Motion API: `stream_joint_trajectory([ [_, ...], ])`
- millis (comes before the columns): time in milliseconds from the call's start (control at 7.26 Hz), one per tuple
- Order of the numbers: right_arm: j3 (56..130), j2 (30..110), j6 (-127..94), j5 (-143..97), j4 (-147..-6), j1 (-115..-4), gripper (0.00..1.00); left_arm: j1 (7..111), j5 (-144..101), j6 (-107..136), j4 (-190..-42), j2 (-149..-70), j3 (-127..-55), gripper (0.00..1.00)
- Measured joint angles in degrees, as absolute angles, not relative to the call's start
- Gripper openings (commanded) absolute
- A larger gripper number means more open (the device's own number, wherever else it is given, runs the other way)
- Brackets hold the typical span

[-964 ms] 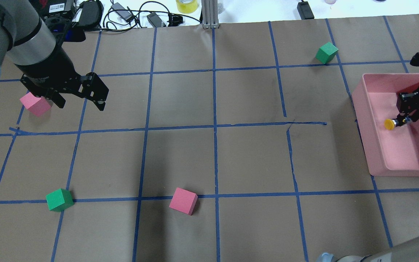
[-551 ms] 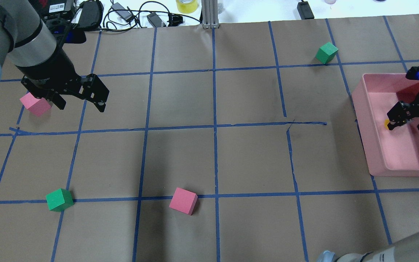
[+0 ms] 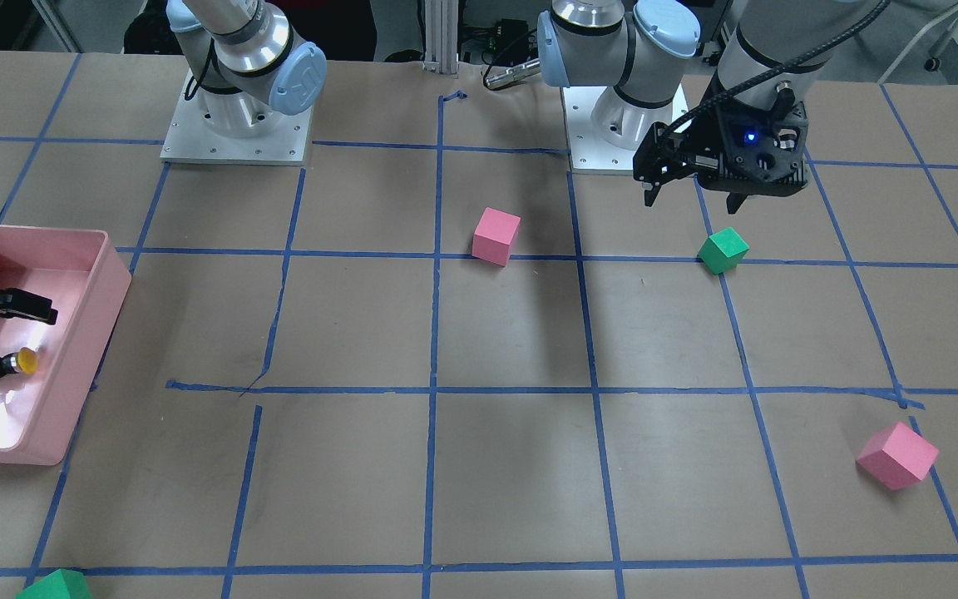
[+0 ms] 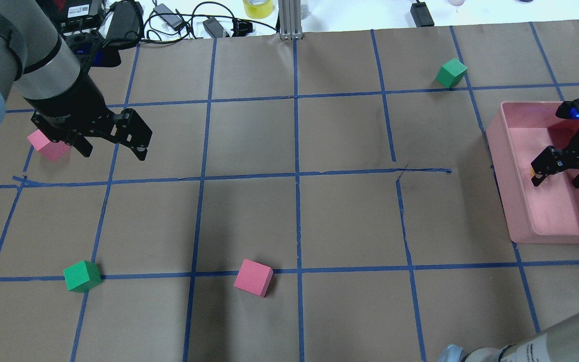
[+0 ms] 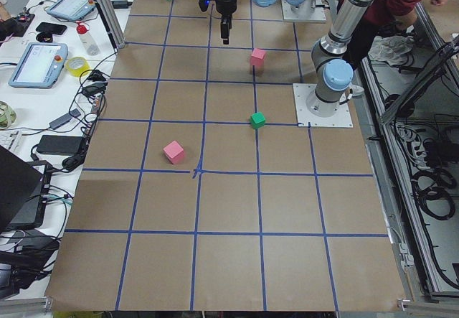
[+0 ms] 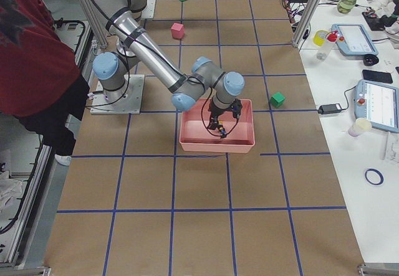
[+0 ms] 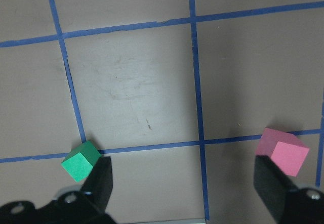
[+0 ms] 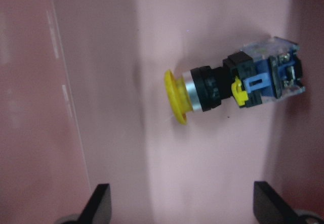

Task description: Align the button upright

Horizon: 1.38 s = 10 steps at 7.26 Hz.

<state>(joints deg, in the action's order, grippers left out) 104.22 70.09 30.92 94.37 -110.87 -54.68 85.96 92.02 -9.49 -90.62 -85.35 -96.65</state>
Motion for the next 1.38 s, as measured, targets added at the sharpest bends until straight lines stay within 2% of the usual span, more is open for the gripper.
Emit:
stream_joint_trajectory([
  [276, 104.1, 70.3, 40.7, 94.3, -114.5, -54.6, 1.00, 86.0, 92.0, -9.5, -90.6, -85.3, -96.7, 1.00],
  [827, 104.2, 70.4, 78.4, 90.9, -118.2, -54.6, 1.00, 86.0, 92.0, -9.7, -90.5, -85.3, -96.7, 1.00],
  [1378, 104.3, 70.5, 98.3, 87.4, -121.8, -54.6, 1.00, 86.0, 92.0, -9.7, -90.5, -85.3, -96.7, 1.00],
])
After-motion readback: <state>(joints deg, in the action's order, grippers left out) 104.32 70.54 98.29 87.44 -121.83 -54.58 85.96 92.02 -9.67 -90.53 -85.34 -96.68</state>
